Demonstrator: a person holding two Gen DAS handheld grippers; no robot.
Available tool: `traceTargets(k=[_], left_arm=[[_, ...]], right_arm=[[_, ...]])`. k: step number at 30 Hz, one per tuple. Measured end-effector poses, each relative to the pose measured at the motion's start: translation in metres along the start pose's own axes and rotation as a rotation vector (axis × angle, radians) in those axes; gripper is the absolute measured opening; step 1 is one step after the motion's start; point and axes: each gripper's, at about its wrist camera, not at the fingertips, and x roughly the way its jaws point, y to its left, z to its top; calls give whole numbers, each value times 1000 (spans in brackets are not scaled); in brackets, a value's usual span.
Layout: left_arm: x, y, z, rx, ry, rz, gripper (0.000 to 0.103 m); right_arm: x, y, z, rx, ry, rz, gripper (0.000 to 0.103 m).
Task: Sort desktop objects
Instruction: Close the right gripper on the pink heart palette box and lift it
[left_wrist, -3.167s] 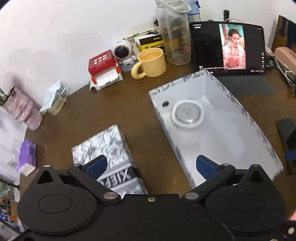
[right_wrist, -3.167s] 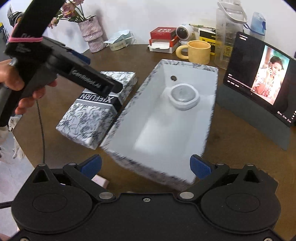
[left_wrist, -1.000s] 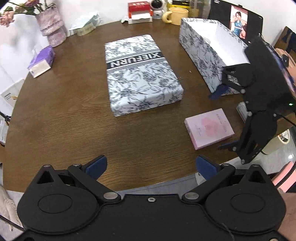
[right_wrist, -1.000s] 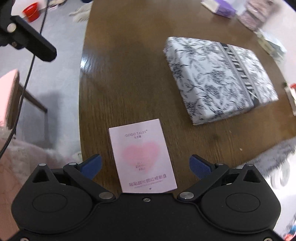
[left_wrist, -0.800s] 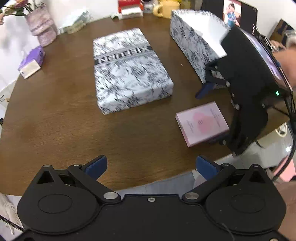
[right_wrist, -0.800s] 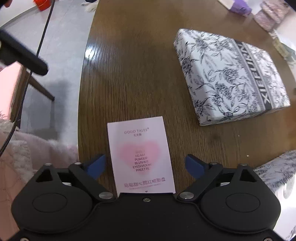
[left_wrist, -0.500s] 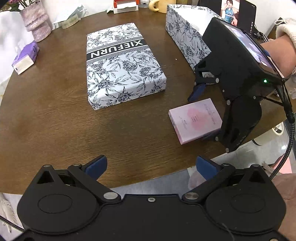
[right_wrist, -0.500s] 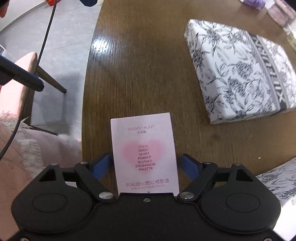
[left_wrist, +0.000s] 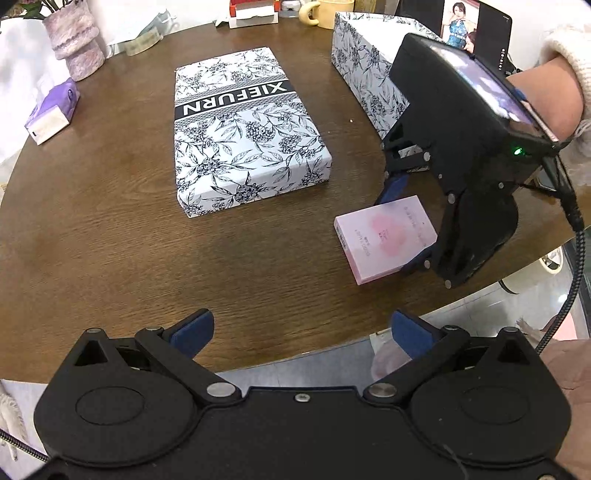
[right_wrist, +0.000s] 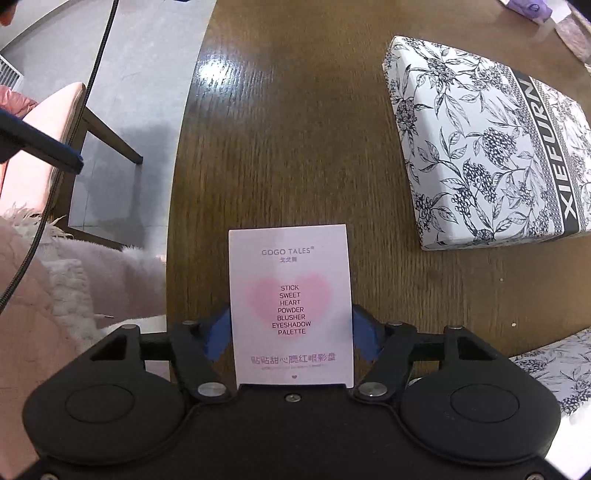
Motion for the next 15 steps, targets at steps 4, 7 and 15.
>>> traceTargets(k=[4, 7, 15], left_arm=[[-6, 1, 1, -4, -10, 15, 103], [-13, 2, 3, -4, -20, 28, 103], [-46, -2, 20, 46, -79, 46, 103]], right_arm=[[-9, 2, 1, -2, -17, 5, 69], [-23, 2, 1, -3, -42, -4, 69], [-75, 3, -6, 19, -103, -80, 69]])
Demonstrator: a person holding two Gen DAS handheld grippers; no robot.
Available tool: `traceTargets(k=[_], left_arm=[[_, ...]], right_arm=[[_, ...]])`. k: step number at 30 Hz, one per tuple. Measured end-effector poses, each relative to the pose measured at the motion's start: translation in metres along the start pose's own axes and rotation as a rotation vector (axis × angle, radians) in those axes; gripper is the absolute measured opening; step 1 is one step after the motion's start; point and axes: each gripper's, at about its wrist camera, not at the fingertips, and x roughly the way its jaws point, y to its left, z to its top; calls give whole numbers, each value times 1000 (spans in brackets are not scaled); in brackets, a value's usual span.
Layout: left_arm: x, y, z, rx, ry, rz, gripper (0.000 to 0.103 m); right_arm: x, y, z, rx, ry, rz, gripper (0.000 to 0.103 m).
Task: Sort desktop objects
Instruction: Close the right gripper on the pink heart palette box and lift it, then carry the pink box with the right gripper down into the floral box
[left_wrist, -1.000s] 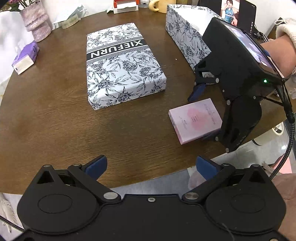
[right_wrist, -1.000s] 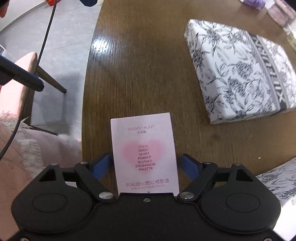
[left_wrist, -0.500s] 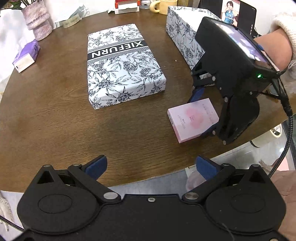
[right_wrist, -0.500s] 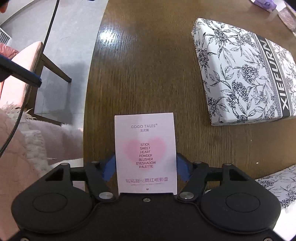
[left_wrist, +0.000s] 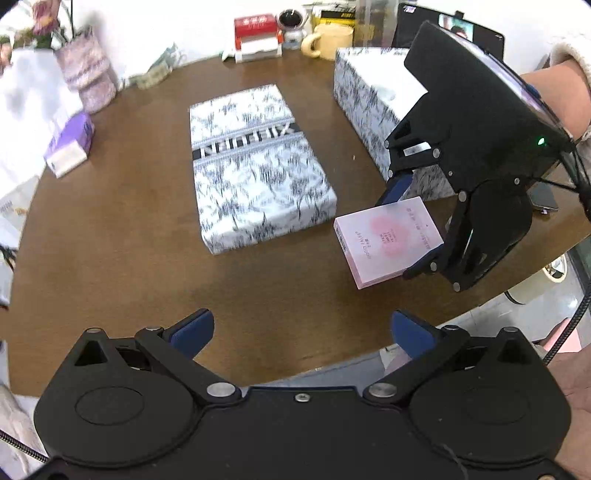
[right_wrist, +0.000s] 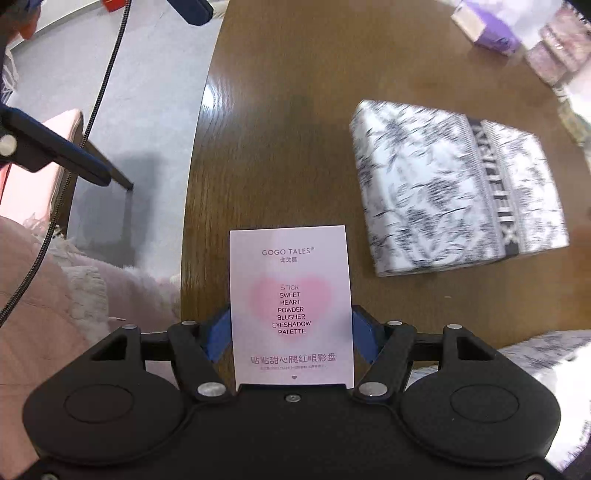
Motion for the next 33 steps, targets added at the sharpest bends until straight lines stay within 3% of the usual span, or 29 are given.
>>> traceTargets(k=[8, 18, 26, 33], left_arm=[[-22, -5, 31, 23, -59, -38, 103], [-25, -28, 78, 46, -117, -97, 103], [-7, -51, 106, 60, -125, -103, 103], [14, -64, 131, 33, -100, -118, 103]], right_arm=[[-67, -13, -2, 49, -80, -137, 69], [-126, -53, -40, 156, -120, -262, 69], [-128, -92, -80, 212, -90, -316, 69], [-109, -130, -104, 208, -64, -298, 69]])
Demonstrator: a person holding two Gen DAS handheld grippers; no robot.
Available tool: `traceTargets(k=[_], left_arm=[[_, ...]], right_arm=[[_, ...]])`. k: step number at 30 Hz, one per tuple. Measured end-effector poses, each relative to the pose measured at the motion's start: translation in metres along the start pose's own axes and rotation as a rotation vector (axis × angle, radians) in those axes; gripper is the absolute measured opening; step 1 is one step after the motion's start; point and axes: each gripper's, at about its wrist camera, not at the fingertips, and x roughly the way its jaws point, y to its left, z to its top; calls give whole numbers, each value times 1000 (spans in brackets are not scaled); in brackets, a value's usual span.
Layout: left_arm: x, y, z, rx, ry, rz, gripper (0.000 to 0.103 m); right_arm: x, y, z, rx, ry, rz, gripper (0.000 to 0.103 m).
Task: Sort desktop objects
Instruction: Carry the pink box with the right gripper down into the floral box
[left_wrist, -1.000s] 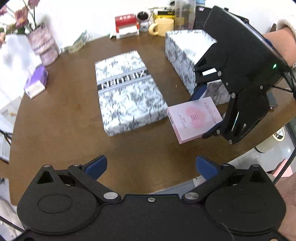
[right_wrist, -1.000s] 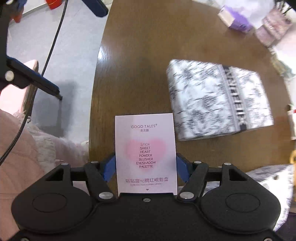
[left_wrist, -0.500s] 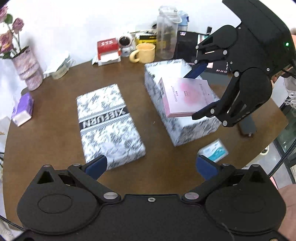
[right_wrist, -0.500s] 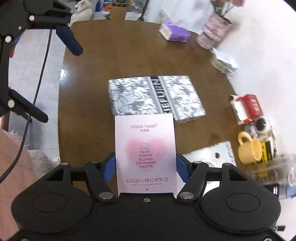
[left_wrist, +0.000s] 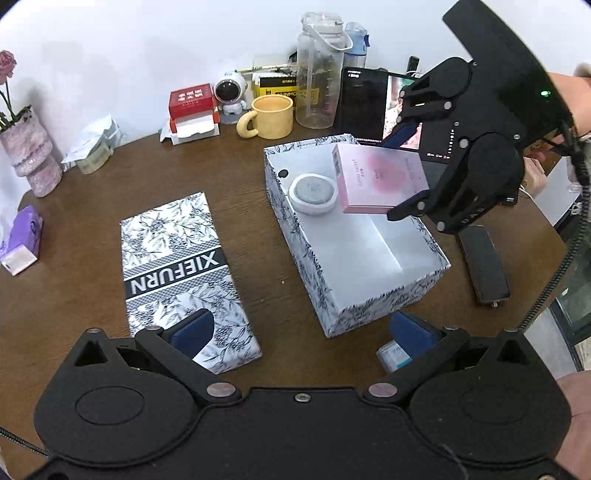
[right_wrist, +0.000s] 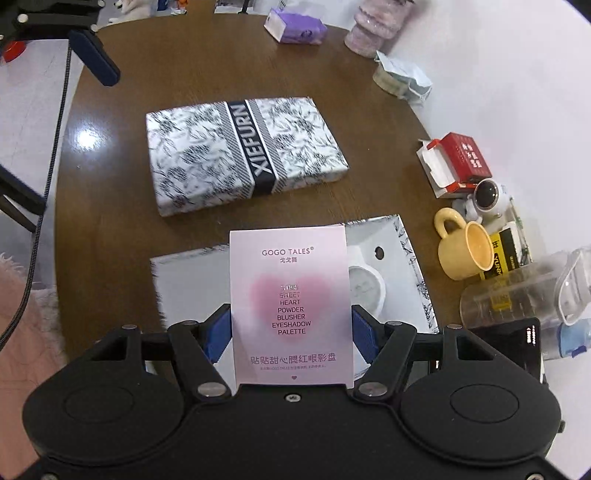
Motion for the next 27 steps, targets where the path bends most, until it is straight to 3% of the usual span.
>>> traceTargets(k=[7, 15, 21, 27], left_arm=[[19, -6, 15, -35, 25, 17, 103], [33, 3, 20, -143, 65, 41, 103], [44, 8, 18, -219, 107, 52, 103], [50, 1, 20, -215, 119, 65, 103]], right_arm=[[59, -16, -12, -67, 59, 67, 69], [133, -21, -16, -130, 132, 156, 69], [157, -15, -19, -190, 148, 185, 69], [166, -13, -25, -230, 160, 201, 69]])
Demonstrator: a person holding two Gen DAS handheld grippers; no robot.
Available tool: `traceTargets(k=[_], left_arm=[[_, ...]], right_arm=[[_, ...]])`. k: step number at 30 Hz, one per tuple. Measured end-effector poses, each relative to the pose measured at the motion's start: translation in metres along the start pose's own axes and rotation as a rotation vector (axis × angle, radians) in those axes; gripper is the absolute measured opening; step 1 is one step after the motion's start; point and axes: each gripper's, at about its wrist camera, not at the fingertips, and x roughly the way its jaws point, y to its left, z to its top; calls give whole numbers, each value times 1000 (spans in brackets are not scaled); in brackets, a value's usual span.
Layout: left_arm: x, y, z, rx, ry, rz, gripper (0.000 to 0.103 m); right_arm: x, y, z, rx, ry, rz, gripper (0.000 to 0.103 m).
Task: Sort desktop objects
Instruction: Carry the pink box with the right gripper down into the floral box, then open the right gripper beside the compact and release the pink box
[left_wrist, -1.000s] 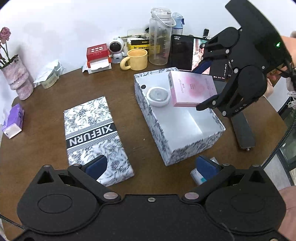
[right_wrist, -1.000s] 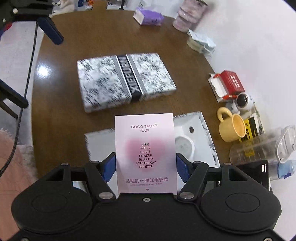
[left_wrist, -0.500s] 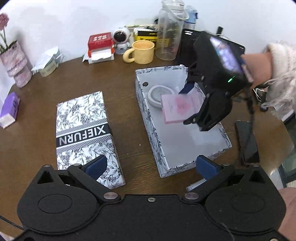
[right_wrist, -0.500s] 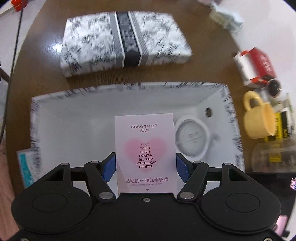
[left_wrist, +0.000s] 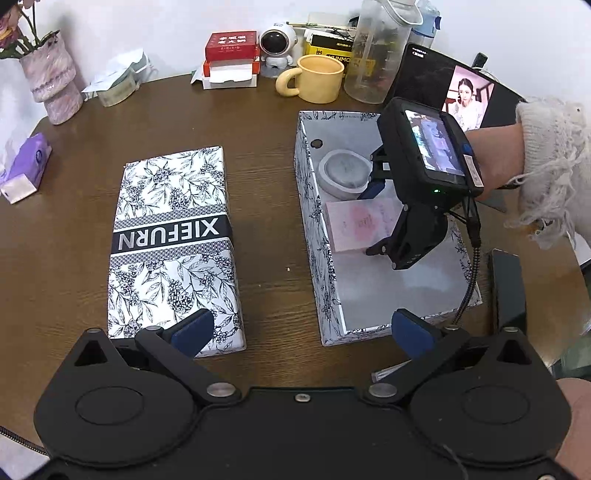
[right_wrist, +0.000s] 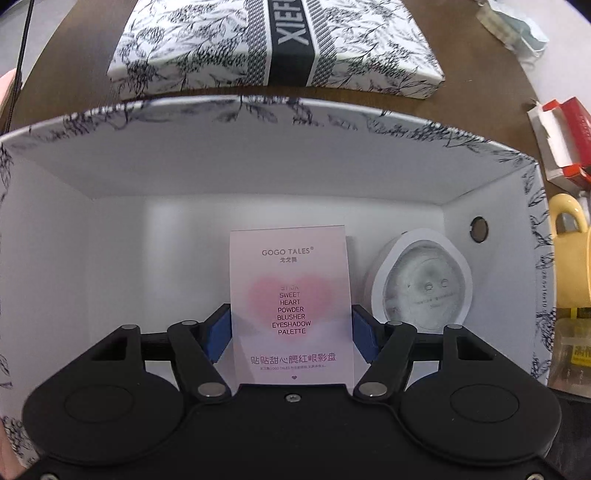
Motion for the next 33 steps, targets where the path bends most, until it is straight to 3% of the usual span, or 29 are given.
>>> traceTargets(k=[19, 22, 24, 33], left_arm=[[-2, -11, -11, -22, 12, 30, 103], [-7, -10, -16, -30, 4, 43, 103], [-9, -10, -19, -38, 0, 44, 103], [-22, -15, -30, -26, -23, 49, 103]], right_arm=[[-5, 2, -6, 25, -12, 6, 72], [-14, 3, -7, 46, -29, 11, 77], [-21, 3, -6, 49, -41, -2, 87], [-66, -4, -6, 107, -135, -58, 103]])
